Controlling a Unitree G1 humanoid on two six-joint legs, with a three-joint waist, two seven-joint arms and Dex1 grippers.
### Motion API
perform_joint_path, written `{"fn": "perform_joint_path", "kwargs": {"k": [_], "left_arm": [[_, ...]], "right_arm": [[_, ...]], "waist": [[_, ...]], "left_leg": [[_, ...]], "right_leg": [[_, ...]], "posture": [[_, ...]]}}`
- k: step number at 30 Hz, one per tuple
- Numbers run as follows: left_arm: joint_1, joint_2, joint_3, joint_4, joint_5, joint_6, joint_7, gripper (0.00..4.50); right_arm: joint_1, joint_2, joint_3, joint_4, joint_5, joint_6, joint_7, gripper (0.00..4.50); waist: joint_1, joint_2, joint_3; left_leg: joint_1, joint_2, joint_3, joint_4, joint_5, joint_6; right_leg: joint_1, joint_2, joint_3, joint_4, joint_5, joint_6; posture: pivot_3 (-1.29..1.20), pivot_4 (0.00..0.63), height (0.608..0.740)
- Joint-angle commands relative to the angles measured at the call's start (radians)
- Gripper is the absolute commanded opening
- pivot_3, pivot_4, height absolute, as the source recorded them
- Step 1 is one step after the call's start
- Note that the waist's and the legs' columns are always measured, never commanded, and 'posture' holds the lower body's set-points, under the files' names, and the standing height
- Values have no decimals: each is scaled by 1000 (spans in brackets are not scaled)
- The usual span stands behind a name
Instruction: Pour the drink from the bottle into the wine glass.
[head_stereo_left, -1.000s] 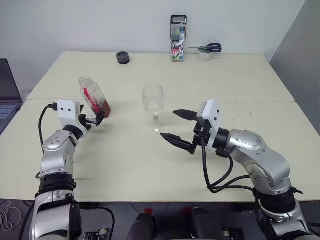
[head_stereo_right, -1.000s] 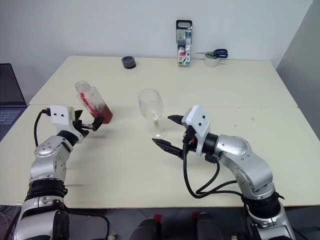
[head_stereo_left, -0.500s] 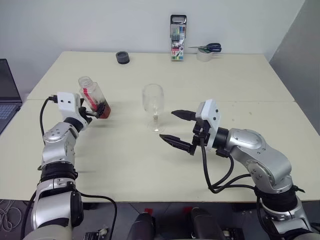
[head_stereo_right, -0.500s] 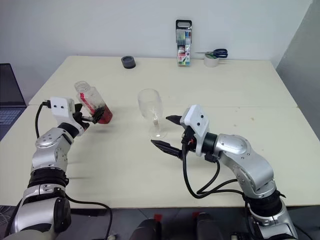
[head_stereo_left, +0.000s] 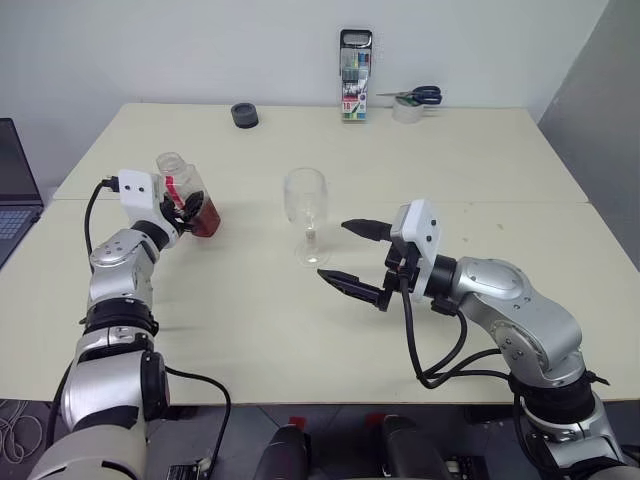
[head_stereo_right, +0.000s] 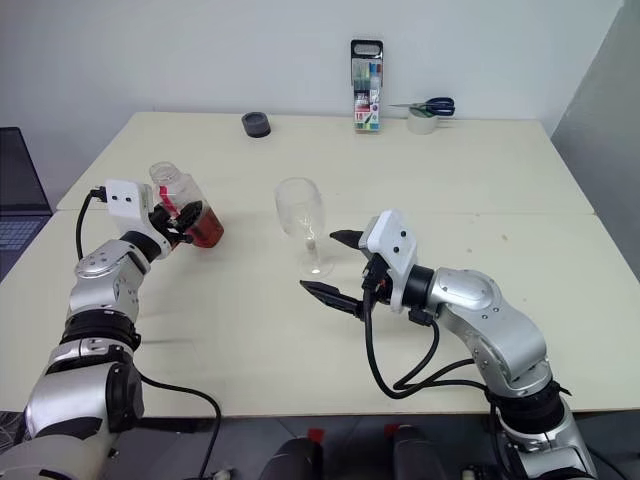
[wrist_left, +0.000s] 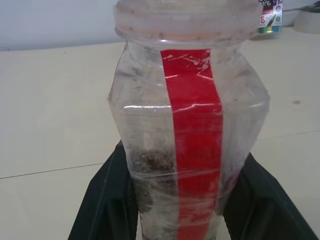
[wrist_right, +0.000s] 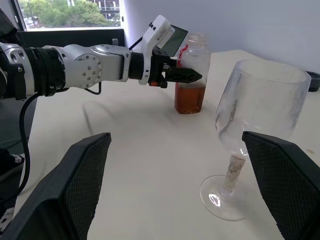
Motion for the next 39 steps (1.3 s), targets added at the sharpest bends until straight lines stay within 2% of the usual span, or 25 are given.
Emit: {"fn": "perform_joint_path", "kwargs": {"k": [1, 9, 13, 22, 26, 39], "left_arm": [[2, 1, -16, -63, 7, -21, -23, 1743], [47, -15, -120, -362, 57, -64, -88, 1743], [22, 20, -231, -433, 216, -205, -67, 1742], [-77, 46, -323, -372, 387, -401, 17, 1740], [-125, 74, -369, -324, 489, -507, 85, 1740], [-209, 134, -440, -188, 674, -707, 271, 1735]], "right_arm": [[-6, -6, -12, -39, -7, -25, -14, 4500], [-9, -6, -66, -66, 7, -26, -57, 4500], [-19, 16, -92, -52, -10, -62, -97, 4500], [-86, 44, -106, -29, 49, 1, -129, 4500], [-101, 50, -97, -7, 42, 29, -153, 4500], [-92, 48, -70, 29, -2, 23, -182, 4500]], "waist": [[0, 0, 0], [4, 0, 0], [3, 0, 0], [0, 0, 0], [-1, 0, 0], [-5, 0, 0]], "left_leg": [[0, 0, 0, 0, 0, 0], [-4, 0, -2, 1, 2, -3], [-3, 0, -1, 0, 2, -3], [-3, 0, 0, 0, 0, 0], [-3, -1, 0, 0, 0, 0], [-4, -1, -1, 0, 0, 0]], "right_leg": [[0, 0, 0, 0, 0, 0], [-2, 0, 0, 0, 0, 0], [-2, 0, 0, -1, 0, 0], [-2, 0, 0, -1, 0, 0], [-2, 0, 0, -1, 0, 0], [-2, 0, 0, 0, 0, 0]], "posture": [[0, 150, 740], [0, 150, 740], [0, 150, 740], [0, 150, 740], [0, 150, 740], [0, 150, 740]]}}
